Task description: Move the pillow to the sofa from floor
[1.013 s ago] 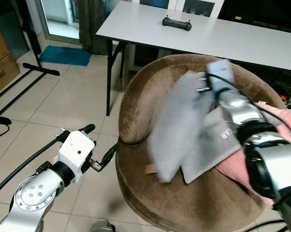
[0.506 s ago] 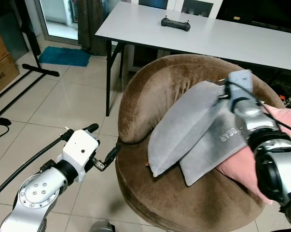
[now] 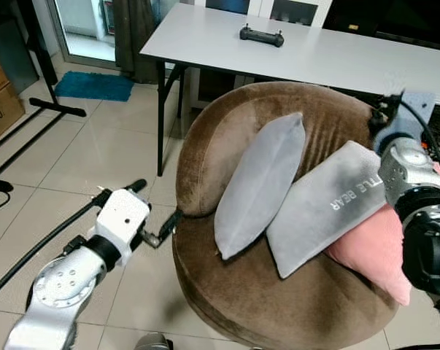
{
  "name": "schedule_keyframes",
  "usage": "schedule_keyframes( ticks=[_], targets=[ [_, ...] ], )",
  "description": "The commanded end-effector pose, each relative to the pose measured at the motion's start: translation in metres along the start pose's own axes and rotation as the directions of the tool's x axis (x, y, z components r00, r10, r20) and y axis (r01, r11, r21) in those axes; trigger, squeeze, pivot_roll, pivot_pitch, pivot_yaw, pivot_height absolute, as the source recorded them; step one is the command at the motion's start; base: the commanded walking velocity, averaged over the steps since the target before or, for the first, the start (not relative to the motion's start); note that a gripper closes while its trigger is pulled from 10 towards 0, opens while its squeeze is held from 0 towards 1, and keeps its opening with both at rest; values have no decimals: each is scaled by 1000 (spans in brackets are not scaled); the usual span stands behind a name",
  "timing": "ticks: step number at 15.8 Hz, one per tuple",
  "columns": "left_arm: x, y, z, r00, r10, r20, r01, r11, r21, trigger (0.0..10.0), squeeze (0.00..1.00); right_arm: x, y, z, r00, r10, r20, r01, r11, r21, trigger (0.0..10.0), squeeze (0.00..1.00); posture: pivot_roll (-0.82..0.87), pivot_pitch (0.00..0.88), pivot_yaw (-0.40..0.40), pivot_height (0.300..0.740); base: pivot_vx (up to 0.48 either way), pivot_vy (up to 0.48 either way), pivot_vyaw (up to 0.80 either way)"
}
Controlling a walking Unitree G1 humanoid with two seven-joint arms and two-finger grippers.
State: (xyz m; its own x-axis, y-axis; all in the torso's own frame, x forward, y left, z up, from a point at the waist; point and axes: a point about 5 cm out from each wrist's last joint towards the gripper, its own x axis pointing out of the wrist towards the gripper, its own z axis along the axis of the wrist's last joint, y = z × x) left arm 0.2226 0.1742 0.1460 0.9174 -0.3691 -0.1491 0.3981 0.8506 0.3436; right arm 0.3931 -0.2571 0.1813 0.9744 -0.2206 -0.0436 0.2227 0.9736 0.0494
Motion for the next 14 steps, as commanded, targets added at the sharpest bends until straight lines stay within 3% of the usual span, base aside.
schedule_keyframes(
  ticks=[1,3,5,6,8,11,14],
  targets=[
    [6,-1,3,998,58,29,-59,998,3,10000,0,-4,8,-8,996,85,22,-86,995,50,10000,1000,88,0,-120,740,0,0,0],
    [11,-4,7,995,80,52,-80,997,-11,10000,0,-12,18,-21,986,154,70,-161,980,117,10000,1000,76,0,-111,740,0,0,0],
    [15,-6,9,991,120,66,-119,993,-20,10000,0,-37,26,-36,976,184,117,-192,980,58,10000,1000,58,0,-102,740,0,0,0],
    [16,-5,9,988,140,71,-139,990,-23,10000,0,-59,32,-39,967,206,149,-213,976,35,10000,1000,44,0,-96,740,0,0,-800],
    [17,-4,8,986,153,66,-152,988,-14,10000,0,-77,35,-42,964,212,157,-220,975,34,10000,1000,34,0,-87,740,0,0,-800],
    [20,-2,21,980,169,110,-170,985,6,10000,0,-130,44,-59,980,184,82,-190,979,73,10000,1000,19,0,-67,740,0,0,-800],
    [25,6,27,969,207,134,-205,978,-29,10000,0,-149,51,-67,985,172,17,-173,978,119,10000,1000,16,0,-36,740,0,0,-800]
  ],
)
